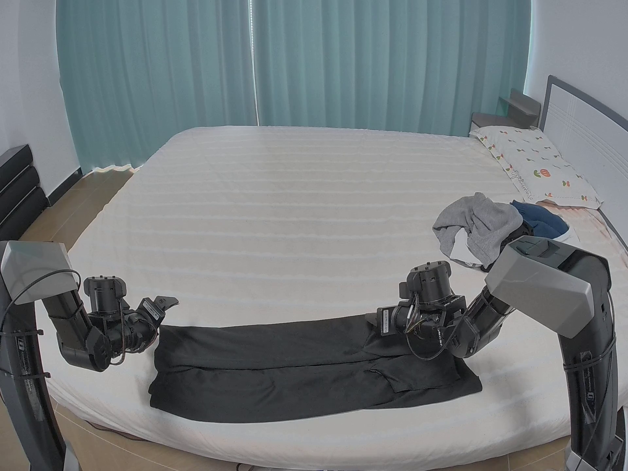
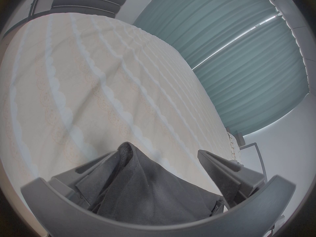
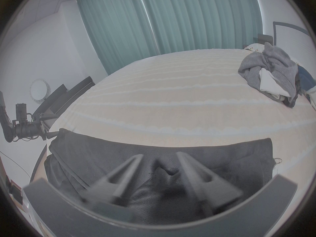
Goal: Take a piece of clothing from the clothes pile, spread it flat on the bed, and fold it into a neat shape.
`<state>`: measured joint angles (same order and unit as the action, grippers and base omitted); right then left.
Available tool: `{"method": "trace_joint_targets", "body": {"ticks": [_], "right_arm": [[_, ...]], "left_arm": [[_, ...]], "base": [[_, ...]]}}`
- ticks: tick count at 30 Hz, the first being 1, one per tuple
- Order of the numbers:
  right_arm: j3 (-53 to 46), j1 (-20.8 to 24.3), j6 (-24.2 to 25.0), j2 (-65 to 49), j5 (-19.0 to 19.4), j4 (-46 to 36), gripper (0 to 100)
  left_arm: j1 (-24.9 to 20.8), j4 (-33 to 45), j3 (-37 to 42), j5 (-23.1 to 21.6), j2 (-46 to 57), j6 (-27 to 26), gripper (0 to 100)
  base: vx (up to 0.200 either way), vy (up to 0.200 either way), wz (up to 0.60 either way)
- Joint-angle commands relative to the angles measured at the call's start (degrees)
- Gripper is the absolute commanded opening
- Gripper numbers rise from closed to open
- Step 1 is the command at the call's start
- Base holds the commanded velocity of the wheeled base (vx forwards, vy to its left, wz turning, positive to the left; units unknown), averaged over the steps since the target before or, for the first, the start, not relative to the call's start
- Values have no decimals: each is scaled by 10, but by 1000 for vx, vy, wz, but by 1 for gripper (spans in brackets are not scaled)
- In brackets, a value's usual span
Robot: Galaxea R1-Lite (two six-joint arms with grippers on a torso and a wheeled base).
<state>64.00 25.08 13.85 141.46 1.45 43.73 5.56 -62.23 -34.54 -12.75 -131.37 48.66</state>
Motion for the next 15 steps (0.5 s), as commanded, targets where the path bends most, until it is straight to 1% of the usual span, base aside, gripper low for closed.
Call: {"method": "trace_joint_targets", "body": {"ticks": [1, 7, 8, 11, 15], "right_arm": [[-2, 1, 0, 0, 0, -2, 100], [-17, 6, -1, 0, 1, -4, 100], [-20, 6, -6, 0, 1, -4, 0], [-21, 7, -21, 2, 1, -2, 0], [-20, 8, -22, 3, 0, -3, 0]], "left_arm": [[0, 0, 0, 0, 0, 0, 100], [0, -1, 0, -1, 0, 0, 100], [1, -1, 0, -1, 0, 0, 100], [0, -1, 0, -1, 0, 0, 100], [1, -1, 0, -1, 0, 0, 100]], "base": [[0, 0, 0], [0, 0, 0], [0, 0, 0], [0, 0, 0], [0, 0, 0]]}}
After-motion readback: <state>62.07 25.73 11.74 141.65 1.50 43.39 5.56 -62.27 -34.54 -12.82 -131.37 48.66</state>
